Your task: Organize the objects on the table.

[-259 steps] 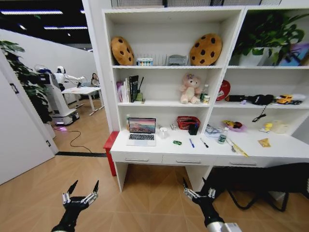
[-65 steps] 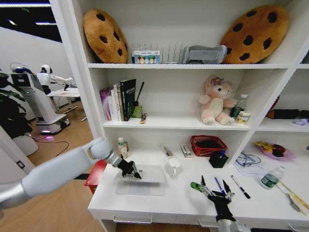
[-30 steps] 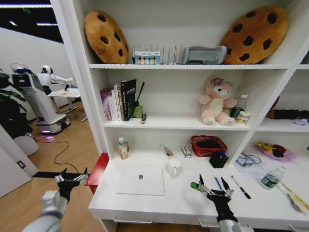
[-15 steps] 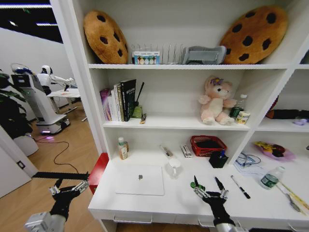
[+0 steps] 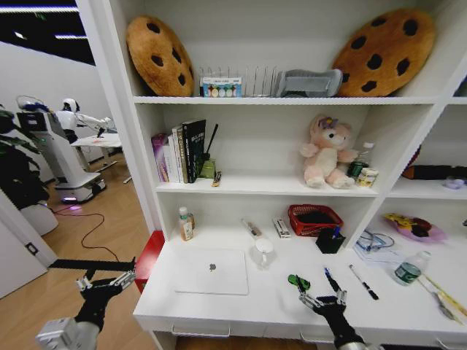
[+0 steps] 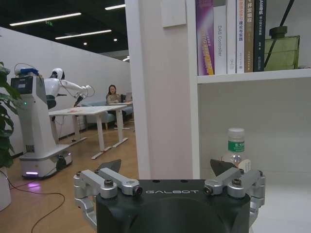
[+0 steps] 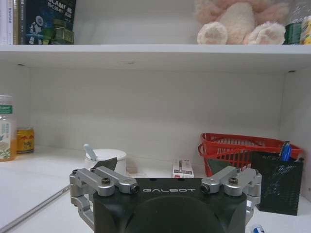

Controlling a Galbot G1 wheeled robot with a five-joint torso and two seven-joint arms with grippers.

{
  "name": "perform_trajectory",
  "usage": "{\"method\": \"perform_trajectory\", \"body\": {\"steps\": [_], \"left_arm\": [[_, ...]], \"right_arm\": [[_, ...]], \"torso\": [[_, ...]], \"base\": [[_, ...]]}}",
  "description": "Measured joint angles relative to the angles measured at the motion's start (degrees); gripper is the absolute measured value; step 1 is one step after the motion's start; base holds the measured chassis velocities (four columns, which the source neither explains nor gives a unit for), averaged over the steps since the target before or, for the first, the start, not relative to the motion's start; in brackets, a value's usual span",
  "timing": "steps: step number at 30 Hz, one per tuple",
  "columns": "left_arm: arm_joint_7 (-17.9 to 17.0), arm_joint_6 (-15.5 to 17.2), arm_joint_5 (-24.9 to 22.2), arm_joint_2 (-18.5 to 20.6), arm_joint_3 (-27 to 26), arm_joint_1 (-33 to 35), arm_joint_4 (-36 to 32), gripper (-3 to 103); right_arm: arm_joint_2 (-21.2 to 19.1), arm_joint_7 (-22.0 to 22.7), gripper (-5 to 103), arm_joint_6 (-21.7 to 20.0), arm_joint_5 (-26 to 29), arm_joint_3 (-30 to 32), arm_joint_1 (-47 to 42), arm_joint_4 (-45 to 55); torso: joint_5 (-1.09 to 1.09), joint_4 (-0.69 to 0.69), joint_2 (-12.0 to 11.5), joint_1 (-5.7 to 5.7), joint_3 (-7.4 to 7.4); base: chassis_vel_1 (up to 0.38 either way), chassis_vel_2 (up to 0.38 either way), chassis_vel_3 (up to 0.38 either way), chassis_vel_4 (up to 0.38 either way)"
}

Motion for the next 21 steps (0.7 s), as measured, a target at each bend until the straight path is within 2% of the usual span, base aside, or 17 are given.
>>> {"method": "perform_trajectory", "body": {"steps": [2, 3, 4, 5, 6, 7, 10, 11, 13, 14, 16, 21], "left_arm": [[0.02, 0.01, -0.01, 0.04, 0.03, -0.04, 0.05, 100], [0.02, 0.01, -0.01, 0.04, 0.03, -0.04, 0.05, 100], [0.02, 0.00, -0.02, 0.05, 0.05, -0.05, 0.07, 100], [0.02, 0.00, -0.02, 0.05, 0.06, -0.07, 0.08, 100], [0.01, 0.00, -0.02, 0.06, 0.07, -0.09, 0.10, 100], [0.01, 0.00, -0.02, 0.06, 0.07, -0.09, 0.10, 100], [0.06, 0.01, -0.03, 0.08, 0.10, -0.10, 0.13, 100], [0.06, 0.01, -0.03, 0.08, 0.10, -0.10, 0.13, 100], [0.06, 0.01, -0.03, 0.09, 0.10, -0.11, 0.16, 100], [0.06, 0.01, -0.03, 0.09, 0.10, -0.11, 0.16, 100], [0.06, 0.01, -0.03, 0.10, 0.12, -0.12, 0.17, 100], [0.05, 0.00, -0.03, 0.11, 0.13, -0.13, 0.20, 100]], "right_arm": [[-4.03, -7.60, 100, -0.66, 2.93, 2.35, 2.59, -4.53], [-4.03, -7.60, 100, -0.66, 2.93, 2.35, 2.59, -4.53], [-7.28, -12.91, 100, -1.18, 3.85, 3.03, 4.32, -7.18], [-9.03, -15.50, 100, -1.50, 4.23, 3.11, 5.33, -8.53], [-12.49, -20.39, 100, -2.15, 5.37, 2.76, 7.99, -11.24], [-12.49, -20.39, 100, -2.15, 5.37, 2.76, 7.99, -11.24], [-16.64, -28.10, 100, -3.57, 6.62, 1.10, 14.35, -17.71], [-16.64, -28.10, 100, -3.57, 6.62, 1.10, 14.35, -17.71], [-18.06, -31.71, 100, -4.04, 6.52, 0.20, 17.08, -21.90], [-18.06, -31.71, 100, -4.04, 6.52, 0.20, 17.08, -21.90], [-18.92, -34.51, 100, -4.36, 6.05, -1.93, 20.35, -26.82], [-19.05, -38.50, 100, -5.64, 5.02, -4.77, 24.10, -31.07]], "torso": [[0.02, 0.00, 0.00, 0.00, 0.00], [0.02, 0.00, 0.00, 0.00, 0.00], [0.02, 0.01, -0.01, 0.00, 0.00], [0.00, 0.02, -0.01, 0.00, 0.01], [0.00, 0.03, -0.01, 0.00, 0.01], [0.00, 0.03, -0.01, 0.00, 0.01], [0.00, 0.03, -0.01, 0.00, 0.01], [0.00, 0.03, -0.01, 0.00, 0.01], [0.00, 0.03, -0.01, 0.01, 0.01], [0.00, 0.03, -0.01, 0.01, 0.01], [-0.01, -0.01, -0.01, 0.00, 0.01], [0.00, 0.02, -0.01, 0.01, 0.01]], "base": [[0.000, 0.000, 0.000, 0.000], [0.000, 0.000, 0.000, 0.000], [0.000, 0.000, 0.000, 0.000], [0.000, 0.000, 0.000, 0.000], [0.000, 0.000, 0.000, 0.000], [0.000, 0.000, 0.000, 0.000], [0.000, 0.000, 0.000, 0.000], [0.000, 0.000, 0.000, 0.000], [0.000, 0.000, 0.000, 0.000], [0.000, 0.000, 0.000, 0.000], [0.000, 0.000, 0.000, 0.000], [0.000, 0.000, 0.000, 0.000]]}}
